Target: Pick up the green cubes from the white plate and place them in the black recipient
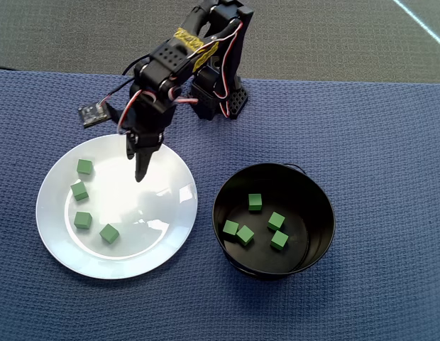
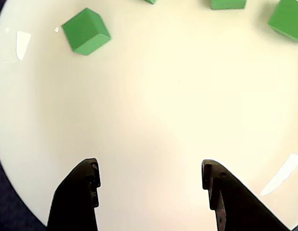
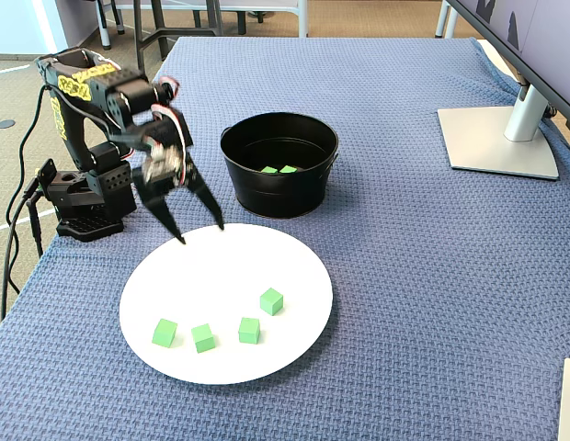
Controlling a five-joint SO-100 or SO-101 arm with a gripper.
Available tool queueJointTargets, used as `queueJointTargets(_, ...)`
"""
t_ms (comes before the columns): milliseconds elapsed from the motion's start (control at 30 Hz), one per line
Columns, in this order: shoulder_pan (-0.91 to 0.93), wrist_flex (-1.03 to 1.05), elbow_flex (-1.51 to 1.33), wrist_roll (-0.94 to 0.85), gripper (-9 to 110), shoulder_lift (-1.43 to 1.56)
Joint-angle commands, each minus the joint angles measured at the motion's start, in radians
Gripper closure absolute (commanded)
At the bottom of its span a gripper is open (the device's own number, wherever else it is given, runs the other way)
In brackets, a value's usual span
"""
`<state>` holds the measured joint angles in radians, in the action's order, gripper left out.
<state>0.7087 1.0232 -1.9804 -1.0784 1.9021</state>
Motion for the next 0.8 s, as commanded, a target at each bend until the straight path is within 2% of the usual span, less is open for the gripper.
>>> queueJointTargets(0, 0.067, 0.006, 0.074, 0.015, 81, -0.067)
queueJointTargets(100, 0.107, 0.014, 0.112, -0.094, 81, -0.152)
queueJointTargets(300, 0.175, -0.075, 0.184, -0.647, 76, -0.25)
queueJointTargets(667, 0.236, 0.124, 0.58, -1.049, 74, -0.485)
queueJointTargets(767, 0.268, 0.245, 0.733, -1.144, 74, -0.565)
